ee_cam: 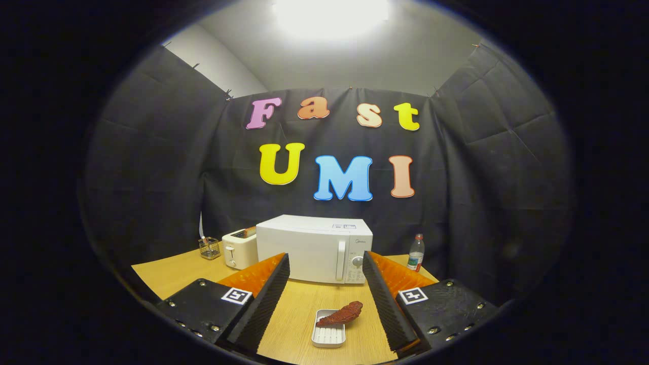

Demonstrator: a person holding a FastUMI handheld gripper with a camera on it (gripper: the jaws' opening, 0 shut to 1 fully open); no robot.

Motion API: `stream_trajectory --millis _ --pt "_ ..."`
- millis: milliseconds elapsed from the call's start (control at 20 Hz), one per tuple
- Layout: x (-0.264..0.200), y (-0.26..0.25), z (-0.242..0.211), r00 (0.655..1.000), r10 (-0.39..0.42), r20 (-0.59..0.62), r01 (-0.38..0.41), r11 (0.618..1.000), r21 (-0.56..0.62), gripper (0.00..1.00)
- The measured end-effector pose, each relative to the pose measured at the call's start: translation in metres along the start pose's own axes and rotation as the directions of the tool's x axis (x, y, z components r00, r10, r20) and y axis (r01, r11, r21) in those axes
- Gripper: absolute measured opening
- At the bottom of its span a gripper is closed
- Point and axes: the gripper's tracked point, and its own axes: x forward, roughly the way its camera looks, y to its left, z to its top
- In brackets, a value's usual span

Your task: Open the microwave, put the food inside, and close the microwave door.

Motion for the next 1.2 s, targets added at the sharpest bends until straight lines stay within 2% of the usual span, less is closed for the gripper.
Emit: stream_trajectory --millis 400,550,950,1200 --pt "0.037 0.002 -0.024 1.000 -0.002 -0.024 0.002 1.000 -0.012 0.90" --pt "0.055 -0.007 -0.030 0.999 -0.044 -0.002 0.044 0.999 -0.022 0.90" --pt "0.128 -0.008 -0.045 0.998 -0.057 0.022 0.058 0.998 -0.033 0.90" --pt "0.178 -0.014 -0.068 0.994 -0.106 0.020 0.107 0.994 -0.032 0.90"
